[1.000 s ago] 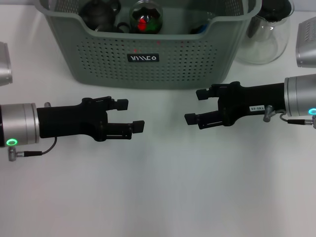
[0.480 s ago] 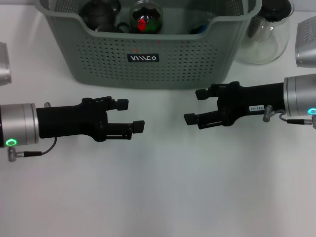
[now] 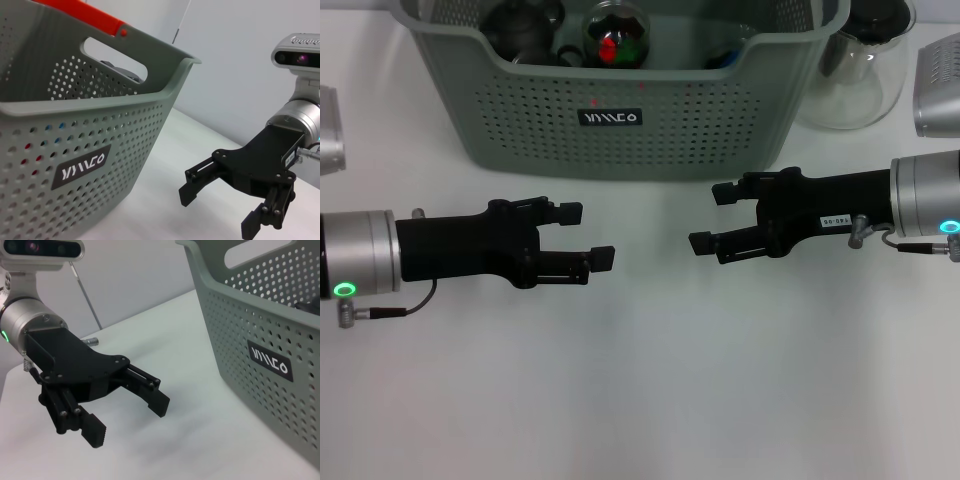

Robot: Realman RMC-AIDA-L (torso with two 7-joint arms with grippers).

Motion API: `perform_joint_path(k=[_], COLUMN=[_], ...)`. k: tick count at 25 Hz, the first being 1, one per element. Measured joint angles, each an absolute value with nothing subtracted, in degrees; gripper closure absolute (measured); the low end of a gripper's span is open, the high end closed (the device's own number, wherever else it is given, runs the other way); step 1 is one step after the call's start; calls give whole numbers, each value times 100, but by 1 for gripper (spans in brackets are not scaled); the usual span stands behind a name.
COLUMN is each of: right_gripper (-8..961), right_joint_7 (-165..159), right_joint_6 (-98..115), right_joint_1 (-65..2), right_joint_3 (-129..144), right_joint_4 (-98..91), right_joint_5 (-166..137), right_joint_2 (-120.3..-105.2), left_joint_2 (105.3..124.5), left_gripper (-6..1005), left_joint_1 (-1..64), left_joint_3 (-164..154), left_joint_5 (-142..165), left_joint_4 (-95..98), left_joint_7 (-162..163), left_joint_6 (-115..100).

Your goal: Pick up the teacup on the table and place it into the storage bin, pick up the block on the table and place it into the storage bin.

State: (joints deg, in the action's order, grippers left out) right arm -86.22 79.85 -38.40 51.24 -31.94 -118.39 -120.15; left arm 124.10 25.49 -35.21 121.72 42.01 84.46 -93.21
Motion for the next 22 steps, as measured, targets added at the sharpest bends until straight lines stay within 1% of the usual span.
perform_joint_path(k=[22], right_gripper=[37], right_joint_7=[-8622], right_joint_6=[7972], right_joint_1=[-3841], right_joint_3=[5170], right_joint_4=[-3190], right_joint_5=[-11839], right_joint_2=[-12015], left_joint_2=[12407], left_gripper=[116], left_joint_1=[2542], left_joint_3=[-3522], left_joint_5=[12172], left_joint_4=[4152], left_joint_7=[8446], left_joint_6=[-9325])
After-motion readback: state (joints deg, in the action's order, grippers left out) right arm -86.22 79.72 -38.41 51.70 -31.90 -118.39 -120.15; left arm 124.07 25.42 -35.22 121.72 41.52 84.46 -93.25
